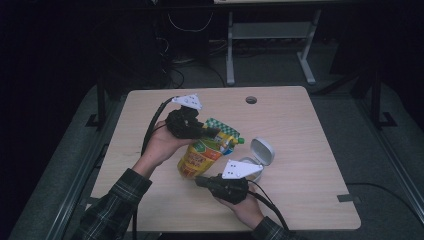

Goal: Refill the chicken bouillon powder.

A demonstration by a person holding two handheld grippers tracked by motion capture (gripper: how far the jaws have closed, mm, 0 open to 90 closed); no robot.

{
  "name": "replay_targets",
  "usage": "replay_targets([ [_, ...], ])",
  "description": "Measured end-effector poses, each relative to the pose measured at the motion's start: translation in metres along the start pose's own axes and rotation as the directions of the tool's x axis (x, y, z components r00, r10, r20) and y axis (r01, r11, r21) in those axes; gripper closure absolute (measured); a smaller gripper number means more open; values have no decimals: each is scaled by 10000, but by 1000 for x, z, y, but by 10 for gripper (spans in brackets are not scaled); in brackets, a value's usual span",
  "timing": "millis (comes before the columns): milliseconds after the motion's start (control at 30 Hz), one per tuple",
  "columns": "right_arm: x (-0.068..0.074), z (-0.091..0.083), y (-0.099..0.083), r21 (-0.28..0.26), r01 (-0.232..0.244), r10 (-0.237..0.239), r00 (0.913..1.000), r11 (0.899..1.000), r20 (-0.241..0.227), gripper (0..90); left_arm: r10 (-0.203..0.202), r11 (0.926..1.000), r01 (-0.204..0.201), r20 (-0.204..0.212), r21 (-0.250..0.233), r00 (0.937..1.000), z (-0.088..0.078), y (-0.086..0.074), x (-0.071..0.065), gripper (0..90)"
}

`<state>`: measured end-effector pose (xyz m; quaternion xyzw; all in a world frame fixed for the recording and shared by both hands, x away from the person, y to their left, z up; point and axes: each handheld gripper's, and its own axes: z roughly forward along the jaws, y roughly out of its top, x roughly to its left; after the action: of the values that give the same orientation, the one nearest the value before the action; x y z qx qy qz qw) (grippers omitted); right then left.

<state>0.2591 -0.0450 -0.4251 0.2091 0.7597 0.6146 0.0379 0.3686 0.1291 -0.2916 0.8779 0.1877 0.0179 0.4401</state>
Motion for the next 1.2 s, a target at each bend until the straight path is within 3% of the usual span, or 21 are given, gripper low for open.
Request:
replay_targets([
  [167,0,0,0,-6,-26,26,10000,10000,15,900,-207,9993,199,-232,-323,9995,3,-3,9,899],
  [333,0,0,0,11,-28,28,10000,10000,14,900,-117,9986,92,-493,-512,9987,10,-3,15,899],
  [767,-1,-2,1,-43,-72,73,10000,10000,38,900,17,9974,-57,-551,-724,9985,28,-10,19,897],
  [1200,0,-2,0,0,-106,106,9999,9999,22,900,-94,9924,34,-480,-1229,9988,11,-29,19,890],
])
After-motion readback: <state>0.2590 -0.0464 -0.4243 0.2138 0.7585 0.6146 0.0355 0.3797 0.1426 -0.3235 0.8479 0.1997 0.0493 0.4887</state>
